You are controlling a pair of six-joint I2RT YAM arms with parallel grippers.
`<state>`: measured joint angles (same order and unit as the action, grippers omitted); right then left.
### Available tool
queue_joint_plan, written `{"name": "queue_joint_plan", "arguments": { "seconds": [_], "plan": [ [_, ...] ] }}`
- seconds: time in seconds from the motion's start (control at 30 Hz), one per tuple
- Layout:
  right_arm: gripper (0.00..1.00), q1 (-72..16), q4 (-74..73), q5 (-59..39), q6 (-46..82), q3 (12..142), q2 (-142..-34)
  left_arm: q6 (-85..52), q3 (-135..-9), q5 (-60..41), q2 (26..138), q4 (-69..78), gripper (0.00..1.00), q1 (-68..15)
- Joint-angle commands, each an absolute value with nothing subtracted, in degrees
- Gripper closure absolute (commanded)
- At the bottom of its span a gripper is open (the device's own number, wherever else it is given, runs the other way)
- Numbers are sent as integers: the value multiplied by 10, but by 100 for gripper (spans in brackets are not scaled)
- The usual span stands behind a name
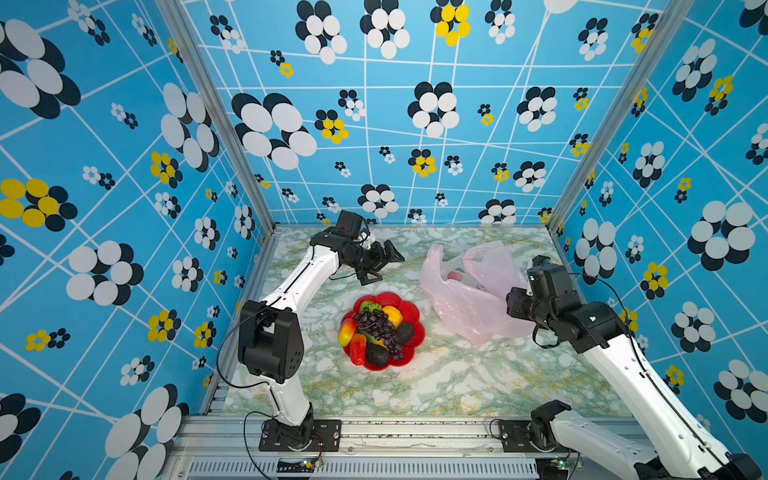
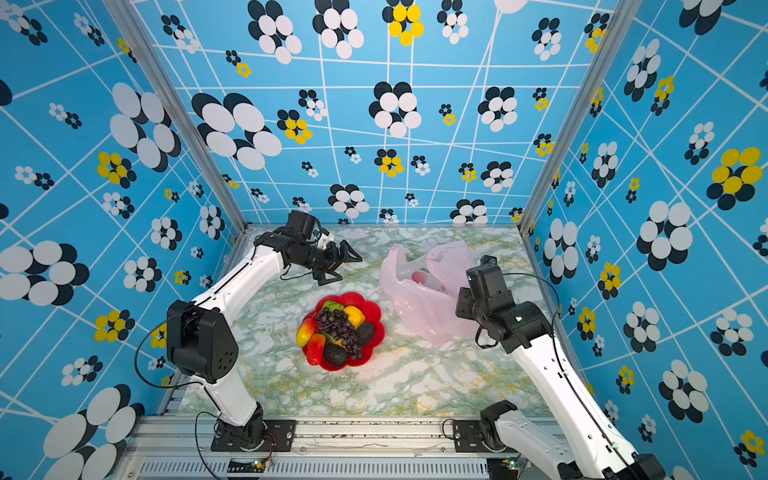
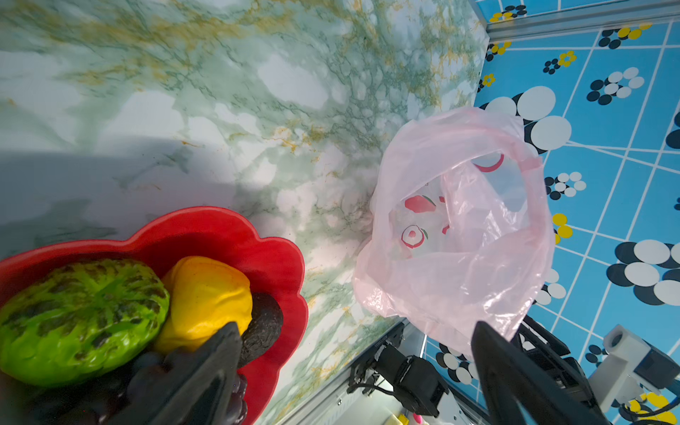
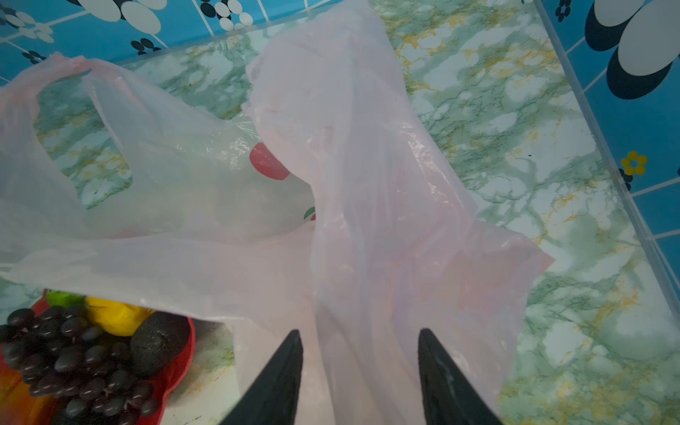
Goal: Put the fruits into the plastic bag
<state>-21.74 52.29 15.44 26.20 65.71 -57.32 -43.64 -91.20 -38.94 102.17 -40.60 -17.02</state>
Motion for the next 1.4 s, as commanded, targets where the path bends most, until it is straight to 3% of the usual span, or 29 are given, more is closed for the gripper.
{"name": "queue_joint_plan", "arguments": {
  "seconds": [0.0,0.17,0.23,0.27,0.37,0.57,0.63,0.7,0.73,0.83,0.9,0.93,1.37],
  "plan": [
    [43,-221,603,151,259,723,-594,-469,-948,-426,1034,-411,1,-175],
    [31,-220,678,169,230,829,-656,-485,-992,-432,1059,-408,1,-200],
    [18,-216,711,171,223,872,-704,-489,-1012,-428,1082,-405,1,-211],
    [17,-209,725,164,214,895,-733,-490,-1026,-426,1095,-405,1,-215],
    [15,-183,741,153,198,961,-822,-465,-1105,-412,1147,-438,1,-222],
    [16,-138,687,86,168,1003,-953,-330,-1378,-346,1319,-666,1,-241],
    [17,-135,673,73,168,1012,-993,-323,-1399,-343,1339,-679,1,-241],
    [24,-134,660,48,169,1023,-1029,-321,-1393,-342,1341,-680,1,-239],
    [33,-134,661,36,172,1036,-1046,-319,-1391,-340,1339,-681,1,-239],
    [80,-134,658,36,196,1069,-1065,-312,-1386,-328,1327,-686,1,-238],
    [96,-134,639,37,205,1067,-1055,-311,-1384,-326,1317,-689,1,-233],
    [100,-134,633,38,208,1067,-1049,-311,-1382,-325,1313,-690,1,-231],
    [100,-134,550,6,258,1000,-892,-281,-1378,-308,1306,-708,1,-207]
  ]
}}
